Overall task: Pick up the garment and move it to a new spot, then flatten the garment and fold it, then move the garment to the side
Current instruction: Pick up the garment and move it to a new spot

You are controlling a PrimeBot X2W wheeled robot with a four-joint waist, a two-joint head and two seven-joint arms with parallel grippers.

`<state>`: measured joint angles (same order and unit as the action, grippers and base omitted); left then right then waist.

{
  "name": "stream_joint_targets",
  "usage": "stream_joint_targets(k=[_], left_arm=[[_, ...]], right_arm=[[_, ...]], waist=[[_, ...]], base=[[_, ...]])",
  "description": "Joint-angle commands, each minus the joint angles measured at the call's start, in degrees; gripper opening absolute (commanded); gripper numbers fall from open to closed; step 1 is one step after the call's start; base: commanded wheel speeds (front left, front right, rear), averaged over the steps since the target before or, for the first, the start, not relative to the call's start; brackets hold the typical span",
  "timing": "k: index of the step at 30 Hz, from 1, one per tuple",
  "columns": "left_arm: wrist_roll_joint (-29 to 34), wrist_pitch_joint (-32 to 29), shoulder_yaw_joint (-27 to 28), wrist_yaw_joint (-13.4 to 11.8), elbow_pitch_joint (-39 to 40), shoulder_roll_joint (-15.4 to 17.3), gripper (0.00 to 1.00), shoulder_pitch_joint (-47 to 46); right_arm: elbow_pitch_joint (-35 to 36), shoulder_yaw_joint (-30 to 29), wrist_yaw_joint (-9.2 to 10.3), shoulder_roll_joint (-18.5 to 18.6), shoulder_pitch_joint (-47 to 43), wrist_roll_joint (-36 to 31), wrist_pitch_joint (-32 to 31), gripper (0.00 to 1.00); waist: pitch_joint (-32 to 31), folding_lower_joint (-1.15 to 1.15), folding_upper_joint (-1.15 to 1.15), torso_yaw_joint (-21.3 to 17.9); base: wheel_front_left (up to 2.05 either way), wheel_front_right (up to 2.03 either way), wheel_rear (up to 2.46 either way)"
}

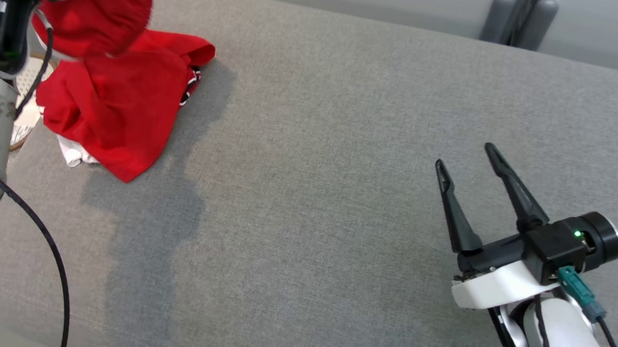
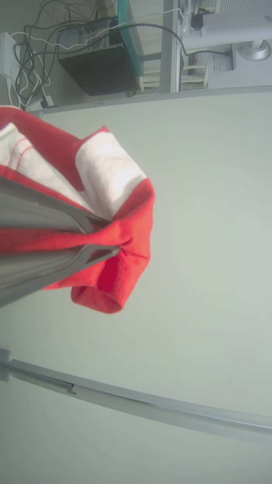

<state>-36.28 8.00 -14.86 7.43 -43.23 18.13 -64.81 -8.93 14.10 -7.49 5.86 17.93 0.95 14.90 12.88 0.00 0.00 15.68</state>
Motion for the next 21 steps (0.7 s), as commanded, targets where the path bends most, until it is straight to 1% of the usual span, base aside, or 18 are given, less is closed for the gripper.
stream_joint_targets(k=[1,7,15,18,21], left_arm=[[-0.5,0.7,-0.3,0.0,1.0,0.0,0.00,1.3],[-1.9,1.2,-2.0,0.0,7.0,-0.6,0.00,5.9],[-1.2,-0.4,-4.3,-4.0,16.3,-2.2,0.00,14.7],[-0.2,-1.5,-5.5,-6.3,20.2,-2.4,0.00,18.5],[0.3,-2.9,-6.9,-7.9,24.3,-2.9,0.00,21.8]], right_arm=[[0.3,-0.7,-0.01,0.2,-0.7,-0.2,0.4,1.00],[1.2,-3.5,-0.02,-0.4,-1.8,-0.6,0.4,1.00],[2.0,-6.2,-0.01,-1.2,-3.7,-0.7,0.4,1.00],[2.3,-6.9,-0.01,-1.6,-4.4,-0.8,0.4,1.00],[2.7,-7.6,-0.01,-1.7,-4.4,-0.9,0.4,1.00]], waist=[[-1.1,0.00,0.00,-0.9],[-3.3,0.00,0.00,-4.0],[-5.5,0.00,0.00,-10.2],[-5.9,0.00,0.00,-12.8],[-5.7,0.00,0.00,-15.3]], base=[[0.00,0.00,0.00],[0.00,0.00,0.00],[0.00,0.00,0.00],[0.00,0.00,0.00],[0.00,0.00,0.00]])
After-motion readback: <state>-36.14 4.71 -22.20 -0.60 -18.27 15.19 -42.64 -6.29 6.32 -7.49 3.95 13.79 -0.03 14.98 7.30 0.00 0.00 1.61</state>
